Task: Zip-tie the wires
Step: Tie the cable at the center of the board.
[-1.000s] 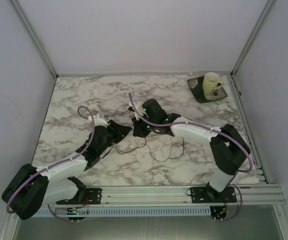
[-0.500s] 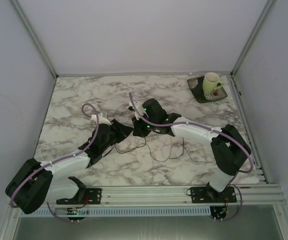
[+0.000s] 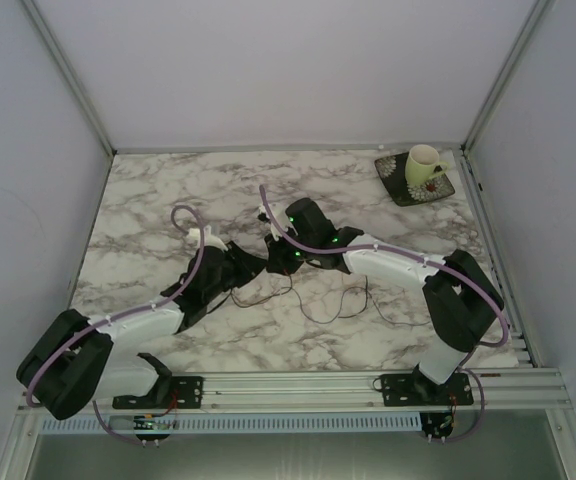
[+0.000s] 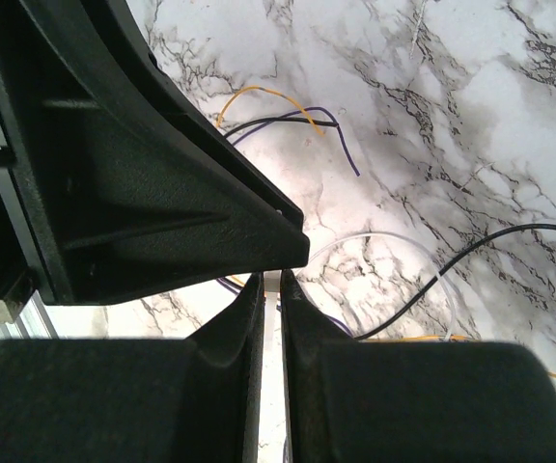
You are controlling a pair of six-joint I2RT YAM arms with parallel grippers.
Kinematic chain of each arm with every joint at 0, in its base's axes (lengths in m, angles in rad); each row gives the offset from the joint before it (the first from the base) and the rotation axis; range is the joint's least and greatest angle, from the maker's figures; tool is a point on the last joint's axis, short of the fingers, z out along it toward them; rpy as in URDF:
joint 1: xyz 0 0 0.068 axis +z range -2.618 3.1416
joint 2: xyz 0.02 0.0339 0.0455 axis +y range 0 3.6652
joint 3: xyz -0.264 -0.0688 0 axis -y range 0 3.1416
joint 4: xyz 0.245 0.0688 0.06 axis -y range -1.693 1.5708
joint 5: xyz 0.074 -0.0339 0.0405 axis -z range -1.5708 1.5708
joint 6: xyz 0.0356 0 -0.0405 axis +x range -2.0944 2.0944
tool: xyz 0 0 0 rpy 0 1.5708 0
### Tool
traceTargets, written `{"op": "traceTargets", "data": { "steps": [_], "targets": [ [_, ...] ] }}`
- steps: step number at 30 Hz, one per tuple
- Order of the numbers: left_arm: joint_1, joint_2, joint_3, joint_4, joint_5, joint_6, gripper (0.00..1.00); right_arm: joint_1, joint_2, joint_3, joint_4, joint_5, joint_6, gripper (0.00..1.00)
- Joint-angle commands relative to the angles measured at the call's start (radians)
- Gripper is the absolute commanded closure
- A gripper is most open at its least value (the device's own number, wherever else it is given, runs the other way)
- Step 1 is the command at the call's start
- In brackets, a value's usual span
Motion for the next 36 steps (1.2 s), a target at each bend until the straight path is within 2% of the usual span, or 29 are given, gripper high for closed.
{"op": "traceTargets", "data": {
  "steps": [1,3,5,13,36],
  "targets": [
    [0.005,0.014,0.032,0.039,0.023,0.020,0.82,0.008,-0.033,0.002,0.037,0.006,0.019,1.00],
    [0.005,0.017,0.028,0.050,0.024,0.020,0.88,0.008,-0.032,0.000,0.039,0.003,0.022,1.00],
    [0.004,0.015,0.026,0.055,0.020,0.024,1.00,0.008,-0.033,-0.006,0.038,0.002,0.023,1.00],
    [0.025,-0.012,0.040,0.046,0.003,0.055,1.00,0.012,-0.044,-0.047,0.044,0.010,0.041,1.00],
    [0.243,0.077,0.216,0.013,0.110,0.135,1.00,0.089,-0.024,-0.088,0.049,0.078,0.100,1.00]
  ]
}}
